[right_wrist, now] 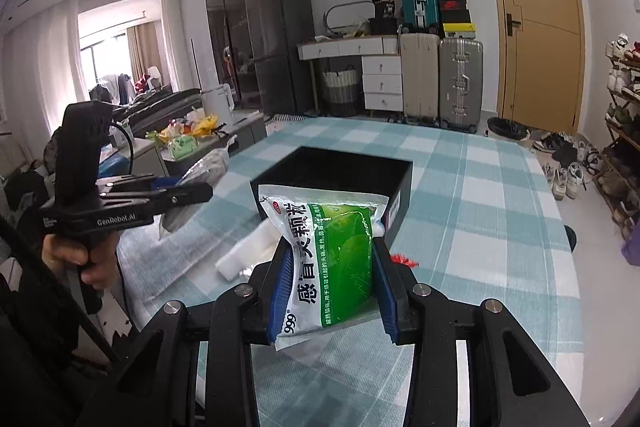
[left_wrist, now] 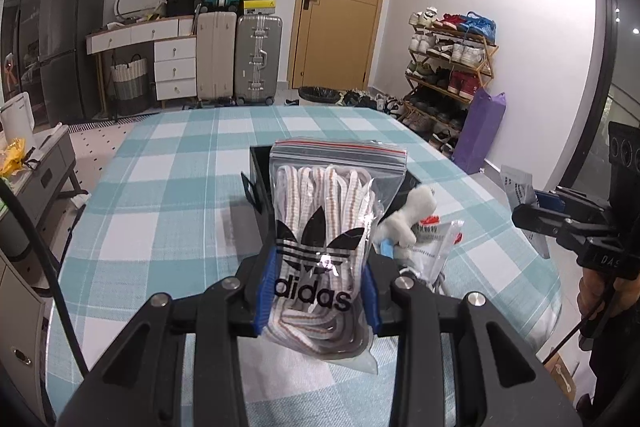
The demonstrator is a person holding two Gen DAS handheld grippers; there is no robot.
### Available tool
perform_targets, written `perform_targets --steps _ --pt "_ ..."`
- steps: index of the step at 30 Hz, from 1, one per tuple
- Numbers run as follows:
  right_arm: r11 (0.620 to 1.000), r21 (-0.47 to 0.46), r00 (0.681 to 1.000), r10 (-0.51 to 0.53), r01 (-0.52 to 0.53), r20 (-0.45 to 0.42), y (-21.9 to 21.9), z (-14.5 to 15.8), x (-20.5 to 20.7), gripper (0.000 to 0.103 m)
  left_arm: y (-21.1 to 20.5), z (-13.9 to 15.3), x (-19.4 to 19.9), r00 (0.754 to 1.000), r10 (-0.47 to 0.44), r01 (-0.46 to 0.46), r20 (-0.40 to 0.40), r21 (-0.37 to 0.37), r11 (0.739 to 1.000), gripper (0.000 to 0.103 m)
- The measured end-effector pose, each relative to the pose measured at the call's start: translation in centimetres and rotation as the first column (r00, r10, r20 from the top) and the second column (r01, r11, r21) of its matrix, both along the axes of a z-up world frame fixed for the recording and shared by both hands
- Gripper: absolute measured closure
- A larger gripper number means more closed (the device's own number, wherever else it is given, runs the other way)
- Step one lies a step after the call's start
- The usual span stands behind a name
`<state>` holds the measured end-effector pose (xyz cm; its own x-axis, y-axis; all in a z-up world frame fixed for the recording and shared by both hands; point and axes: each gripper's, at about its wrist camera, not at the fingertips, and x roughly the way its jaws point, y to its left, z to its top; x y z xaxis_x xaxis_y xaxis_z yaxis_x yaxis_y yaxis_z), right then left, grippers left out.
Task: Organize soft objects
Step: 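Lower the green sachet and adidas bag into the black box, open both grippers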
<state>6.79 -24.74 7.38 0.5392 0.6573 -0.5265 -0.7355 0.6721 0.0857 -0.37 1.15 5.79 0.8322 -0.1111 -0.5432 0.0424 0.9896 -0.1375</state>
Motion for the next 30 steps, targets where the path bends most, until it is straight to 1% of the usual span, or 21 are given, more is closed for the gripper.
perform_targets --steps 6,14,22,30 --pt "0.997 0.075 1.000 0.009 -0.009 0.009 0.3 2.6 0.6 0.065 -0.1 1.3 0.5 1.000 -0.004 0.004 0.027 0.003 1.000 0.069" --pt "0.996 0.087 1.000 0.010 -0.012 0.027 1.9 4.3 1.8 0.065 0.0 2.3 1.7 0.999 -0.002 0.002 0.042 0.006 1.000 0.069" --pt "0.995 0.100 1.000 0.017 -0.017 0.002 3.7 4.1 4.1 0.065 0.1 2.7 4.0 0.999 0.003 -0.003 0.042 0.004 1.000 0.069" --pt "0.996 0.090 0.999 0.015 -0.011 -0.046 5.3 2.9 7.1 0.065 -0.1 1.8 6.8 1.000 0.003 -0.003 0.013 0.006 1.000 0.069"
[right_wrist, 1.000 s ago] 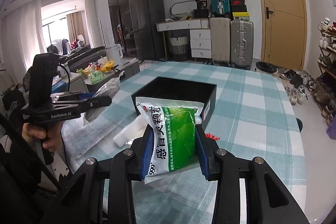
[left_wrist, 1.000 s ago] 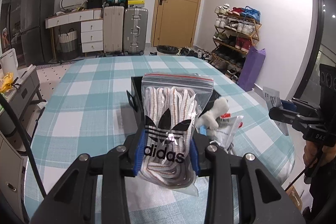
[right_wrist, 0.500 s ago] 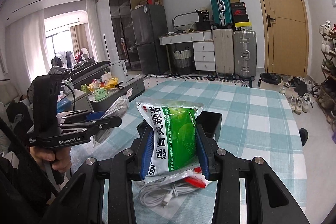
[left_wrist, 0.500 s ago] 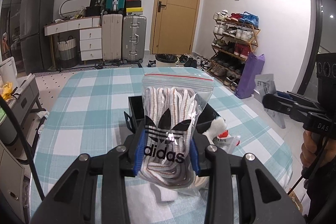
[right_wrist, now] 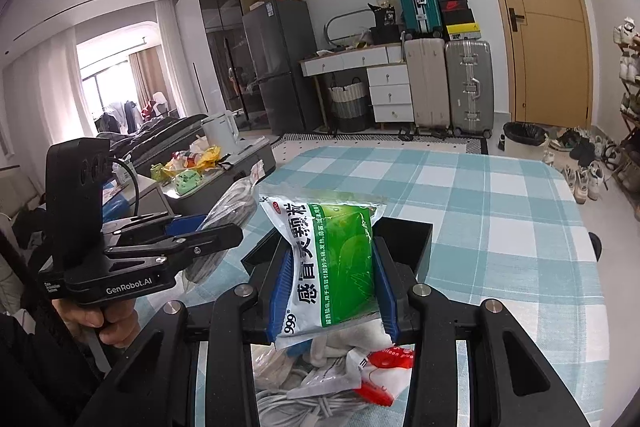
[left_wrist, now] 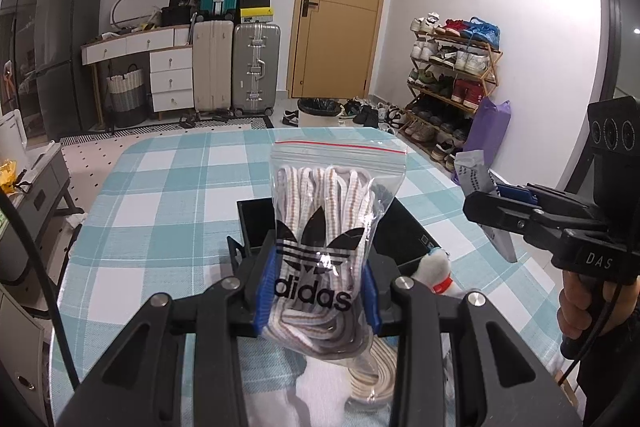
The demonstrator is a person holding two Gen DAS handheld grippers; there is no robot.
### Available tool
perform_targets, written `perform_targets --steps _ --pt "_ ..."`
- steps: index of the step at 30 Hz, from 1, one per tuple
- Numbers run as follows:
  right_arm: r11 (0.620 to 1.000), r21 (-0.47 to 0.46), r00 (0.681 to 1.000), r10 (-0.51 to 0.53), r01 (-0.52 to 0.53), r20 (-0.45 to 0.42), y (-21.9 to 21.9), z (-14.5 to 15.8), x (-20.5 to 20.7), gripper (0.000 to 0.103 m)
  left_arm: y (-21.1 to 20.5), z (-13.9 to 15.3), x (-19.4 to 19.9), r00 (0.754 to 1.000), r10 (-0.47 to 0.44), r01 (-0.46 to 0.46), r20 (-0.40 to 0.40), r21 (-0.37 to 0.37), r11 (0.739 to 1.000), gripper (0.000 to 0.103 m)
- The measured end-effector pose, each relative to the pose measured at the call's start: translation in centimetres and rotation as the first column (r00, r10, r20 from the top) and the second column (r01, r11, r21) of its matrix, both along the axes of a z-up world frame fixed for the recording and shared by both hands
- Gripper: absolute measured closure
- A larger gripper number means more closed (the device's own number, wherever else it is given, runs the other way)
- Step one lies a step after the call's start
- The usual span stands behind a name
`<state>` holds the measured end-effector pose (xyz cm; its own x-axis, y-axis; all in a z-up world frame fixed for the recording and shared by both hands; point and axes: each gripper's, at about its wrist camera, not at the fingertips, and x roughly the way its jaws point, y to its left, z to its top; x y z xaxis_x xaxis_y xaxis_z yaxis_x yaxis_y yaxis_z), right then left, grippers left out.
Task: Organize soft objects
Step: 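Lower the green sachet and adidas bag into the black box, open both grippers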
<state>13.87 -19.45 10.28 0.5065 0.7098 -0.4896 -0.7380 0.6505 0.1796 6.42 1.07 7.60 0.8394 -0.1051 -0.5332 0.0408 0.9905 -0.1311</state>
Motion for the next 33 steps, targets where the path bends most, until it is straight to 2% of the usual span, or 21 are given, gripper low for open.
perform_targets --steps 17,33 --pt "0.999 -0.048 0.998 0.005 -0.008 -0.070 2.7 -3.1 4.9 0.065 -0.5 -2.0 4.8 0.998 0.006 -0.005 -0.058 0.004 1.000 0.069" --pt "0.996 -0.093 0.995 -0.015 0.005 -0.103 4.0 -5.5 7.4 0.065 -0.9 -3.5 6.9 0.996 0.003 -0.002 -0.085 0.009 1.000 0.068"
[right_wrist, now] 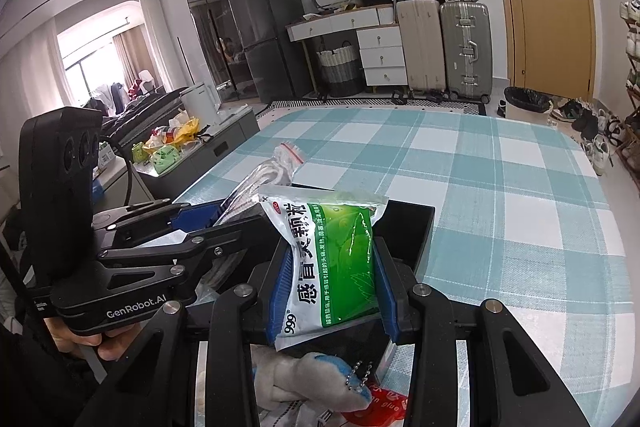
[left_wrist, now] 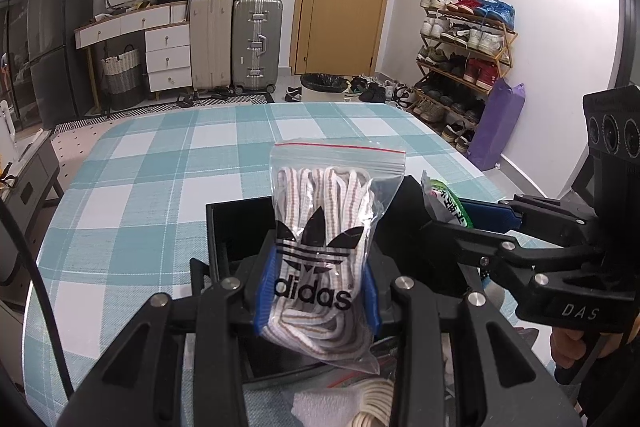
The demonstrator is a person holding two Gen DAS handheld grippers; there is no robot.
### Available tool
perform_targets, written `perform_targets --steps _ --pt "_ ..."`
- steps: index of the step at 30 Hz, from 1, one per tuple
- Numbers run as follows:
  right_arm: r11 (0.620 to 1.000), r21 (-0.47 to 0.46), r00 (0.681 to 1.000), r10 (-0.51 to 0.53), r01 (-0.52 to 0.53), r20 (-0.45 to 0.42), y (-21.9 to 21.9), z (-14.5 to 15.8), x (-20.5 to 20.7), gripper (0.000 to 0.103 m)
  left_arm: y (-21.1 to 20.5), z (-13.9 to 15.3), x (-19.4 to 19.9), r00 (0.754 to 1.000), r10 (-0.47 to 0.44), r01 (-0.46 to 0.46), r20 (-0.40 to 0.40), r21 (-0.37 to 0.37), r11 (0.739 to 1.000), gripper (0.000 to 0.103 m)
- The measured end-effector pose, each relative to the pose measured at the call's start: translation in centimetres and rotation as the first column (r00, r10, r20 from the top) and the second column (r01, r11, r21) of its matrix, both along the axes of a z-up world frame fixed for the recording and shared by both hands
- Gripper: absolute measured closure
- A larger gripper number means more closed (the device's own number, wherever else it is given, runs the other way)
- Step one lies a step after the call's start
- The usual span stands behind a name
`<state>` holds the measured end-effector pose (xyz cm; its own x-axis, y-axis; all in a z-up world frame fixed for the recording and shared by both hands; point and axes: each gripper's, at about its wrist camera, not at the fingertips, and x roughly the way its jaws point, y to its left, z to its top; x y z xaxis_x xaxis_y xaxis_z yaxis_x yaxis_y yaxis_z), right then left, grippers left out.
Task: Organize soft objects
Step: 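Lower the green sachet and adidas bag into the black box, open both grippers, then move both tools back to the pile and grasp the white foam with the left gripper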
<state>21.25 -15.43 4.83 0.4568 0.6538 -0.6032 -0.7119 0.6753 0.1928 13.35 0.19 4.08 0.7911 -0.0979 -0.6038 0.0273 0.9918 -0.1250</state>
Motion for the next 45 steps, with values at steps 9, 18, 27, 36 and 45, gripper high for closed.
perform_targets --steps 9,18,27,36,45 --pt "1.000 -0.017 1.000 -0.004 0.003 -0.007 0.4 -0.8 0.8 0.065 -0.3 -0.9 1.0 1.000 -0.005 0.005 -0.022 0.010 1.000 0.068" --pt "0.999 -0.030 1.000 -0.010 0.011 0.027 0.1 -0.7 0.4 0.051 0.1 -1.3 1.2 1.000 0.001 -0.002 -0.030 -0.007 1.000 0.060" --pt "0.997 -0.024 0.992 -0.065 0.068 0.108 -2.5 1.1 -2.1 0.005 1.2 0.2 -1.4 0.998 0.044 -0.043 0.039 -0.017 0.999 0.003" --pt "0.993 -0.018 0.986 -0.113 0.116 0.123 -4.8 1.5 -4.8 0.001 1.2 0.3 -3.8 0.998 0.050 -0.050 0.027 0.007 0.999 0.000" --pt "0.992 -0.022 0.986 -0.123 0.127 0.108 -5.8 0.7 -6.9 0.001 0.6 0.2 -6.4 0.998 0.048 -0.050 0.050 0.040 0.998 0.000"
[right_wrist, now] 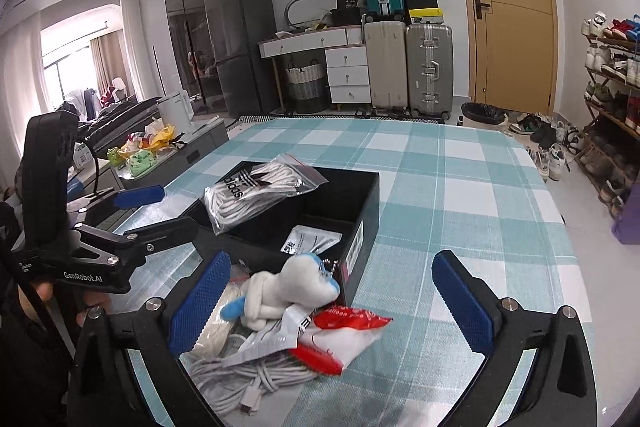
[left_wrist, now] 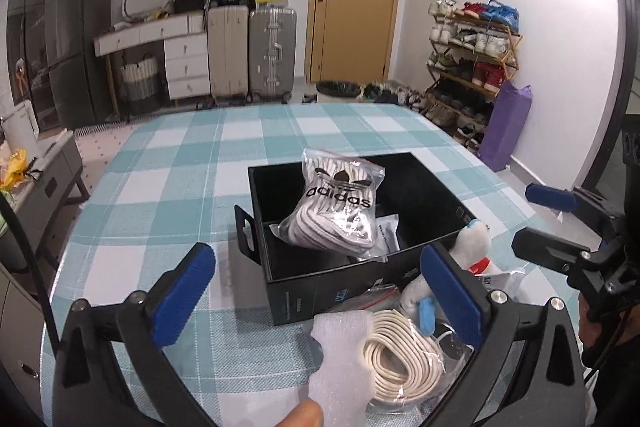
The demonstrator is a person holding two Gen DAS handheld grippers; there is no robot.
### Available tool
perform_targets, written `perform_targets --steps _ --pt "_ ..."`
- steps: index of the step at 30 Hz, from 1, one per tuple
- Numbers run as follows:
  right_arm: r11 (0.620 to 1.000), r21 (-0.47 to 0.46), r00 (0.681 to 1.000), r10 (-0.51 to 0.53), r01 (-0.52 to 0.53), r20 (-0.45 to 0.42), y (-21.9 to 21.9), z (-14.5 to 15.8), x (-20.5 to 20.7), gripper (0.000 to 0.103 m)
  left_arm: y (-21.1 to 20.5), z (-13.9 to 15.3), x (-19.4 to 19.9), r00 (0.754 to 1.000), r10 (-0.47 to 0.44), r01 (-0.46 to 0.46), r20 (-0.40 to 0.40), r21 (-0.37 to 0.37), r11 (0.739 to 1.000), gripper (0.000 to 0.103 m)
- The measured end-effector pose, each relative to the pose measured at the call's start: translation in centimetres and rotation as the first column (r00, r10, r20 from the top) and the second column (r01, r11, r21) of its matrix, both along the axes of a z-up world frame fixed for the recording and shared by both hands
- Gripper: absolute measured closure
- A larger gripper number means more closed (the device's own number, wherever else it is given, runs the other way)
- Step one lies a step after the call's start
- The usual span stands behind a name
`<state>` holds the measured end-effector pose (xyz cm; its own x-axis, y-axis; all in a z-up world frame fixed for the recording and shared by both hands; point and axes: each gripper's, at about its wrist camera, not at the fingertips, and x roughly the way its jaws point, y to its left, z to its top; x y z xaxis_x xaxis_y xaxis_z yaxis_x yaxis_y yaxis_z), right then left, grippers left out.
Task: Organize soft objects
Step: 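Move both tools back to the pile and grasp the white foam with the left gripper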
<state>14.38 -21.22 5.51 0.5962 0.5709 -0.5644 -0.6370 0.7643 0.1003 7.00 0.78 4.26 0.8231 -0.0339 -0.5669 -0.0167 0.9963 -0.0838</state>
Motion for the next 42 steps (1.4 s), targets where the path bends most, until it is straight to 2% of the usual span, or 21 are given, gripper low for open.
perform_targets --steps 12,21,42 --pt "0.999 -0.035 1.000 0.010 -0.011 -0.029 -0.5 -1.6 -1.3 0.001 0.1 -1.0 -1.9 1.000 0.008 -0.007 -0.022 0.004 1.000 0.000" --pt "0.999 -0.052 1.000 0.001 -0.002 -0.026 -1.2 -1.6 -1.3 0.001 0.4 -2.6 -2.7 0.997 0.003 -0.001 -0.074 0.023 1.000 0.000" --pt "0.995 -0.070 0.996 -0.075 0.071 -0.055 -4.2 -2.1 0.3 0.001 0.5 -5.2 -2.6 0.987 -0.021 0.019 -0.162 -0.013 1.000 0.000"
